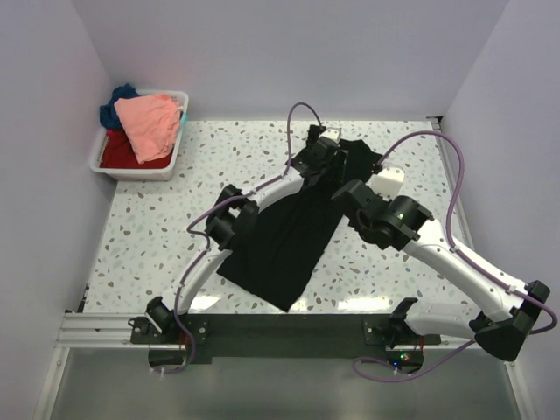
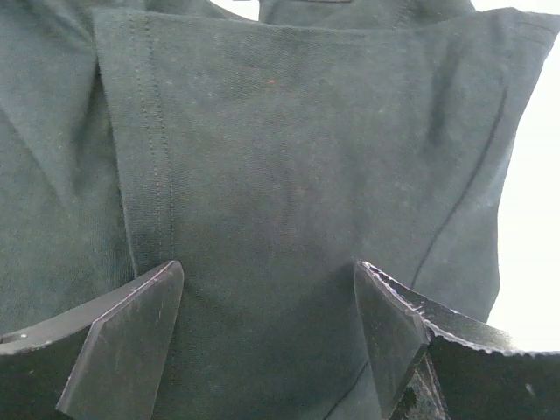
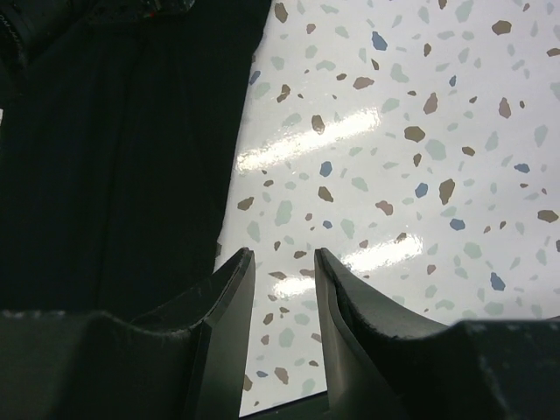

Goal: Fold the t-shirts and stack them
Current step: Fold the tshirt

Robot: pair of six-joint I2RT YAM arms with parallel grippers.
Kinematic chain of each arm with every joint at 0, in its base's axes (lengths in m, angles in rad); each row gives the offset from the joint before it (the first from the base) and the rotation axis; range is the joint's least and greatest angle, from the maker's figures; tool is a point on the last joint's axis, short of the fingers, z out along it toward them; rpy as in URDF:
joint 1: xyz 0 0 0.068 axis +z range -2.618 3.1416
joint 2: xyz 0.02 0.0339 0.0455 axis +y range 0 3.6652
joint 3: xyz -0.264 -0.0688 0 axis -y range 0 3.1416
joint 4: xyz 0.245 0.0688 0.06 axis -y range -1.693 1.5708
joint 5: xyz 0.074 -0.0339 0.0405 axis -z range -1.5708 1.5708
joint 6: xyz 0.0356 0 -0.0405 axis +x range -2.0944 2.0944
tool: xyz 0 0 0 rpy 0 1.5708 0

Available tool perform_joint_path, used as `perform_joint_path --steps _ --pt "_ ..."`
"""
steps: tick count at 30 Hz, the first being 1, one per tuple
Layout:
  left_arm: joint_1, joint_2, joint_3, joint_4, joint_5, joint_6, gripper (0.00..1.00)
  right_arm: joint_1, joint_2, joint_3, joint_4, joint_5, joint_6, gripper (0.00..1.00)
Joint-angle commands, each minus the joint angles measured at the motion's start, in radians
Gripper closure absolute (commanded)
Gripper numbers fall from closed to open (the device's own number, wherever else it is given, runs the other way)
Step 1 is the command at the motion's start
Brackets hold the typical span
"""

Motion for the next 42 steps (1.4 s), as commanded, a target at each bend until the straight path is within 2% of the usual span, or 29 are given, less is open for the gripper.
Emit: perform_joint_path --steps 1,12,19,25,28,32,35,42 --pt "0.010 0.040 0.043 -0.097 -0.227 -0.033 0.16 -0.017 -0.001 -0.001 0.042 0.004 -0.025 0.62" --pt "0.046 0.034 0.036 -0.219 -0.486 -0.151 0.16 -0.048 0.039 0.004 0.099 -0.045 -0.089 0.62" --pt "0.104 0.039 0.032 -0.288 -0.589 -0.228 0.16 -0.052 0.042 -0.006 0.101 -0.065 -0.098 0.62" --pt "0.176 0.031 0.009 -0.291 -0.571 -0.269 0.16 -0.055 0.059 -0.009 0.110 -0.090 -0.115 0.62" --pt "0.196 0.008 -0.028 -0.225 -0.507 -0.239 0.16 -0.055 0.076 -0.007 0.122 -0.105 -0.129 0.62" --pt "0.199 -0.069 -0.123 0.015 -0.369 -0.101 0.16 -0.055 0.107 -0.001 0.139 -0.120 -0.149 0.62" --pt "0.196 -0.144 -0.166 0.109 -0.312 -0.026 0.15 -0.057 0.128 -0.002 0.179 -0.137 -0.171 0.62" --pt "0.198 -0.326 -0.218 0.110 -0.355 0.060 0.11 -0.064 0.180 -0.025 0.300 -0.202 -0.230 0.62"
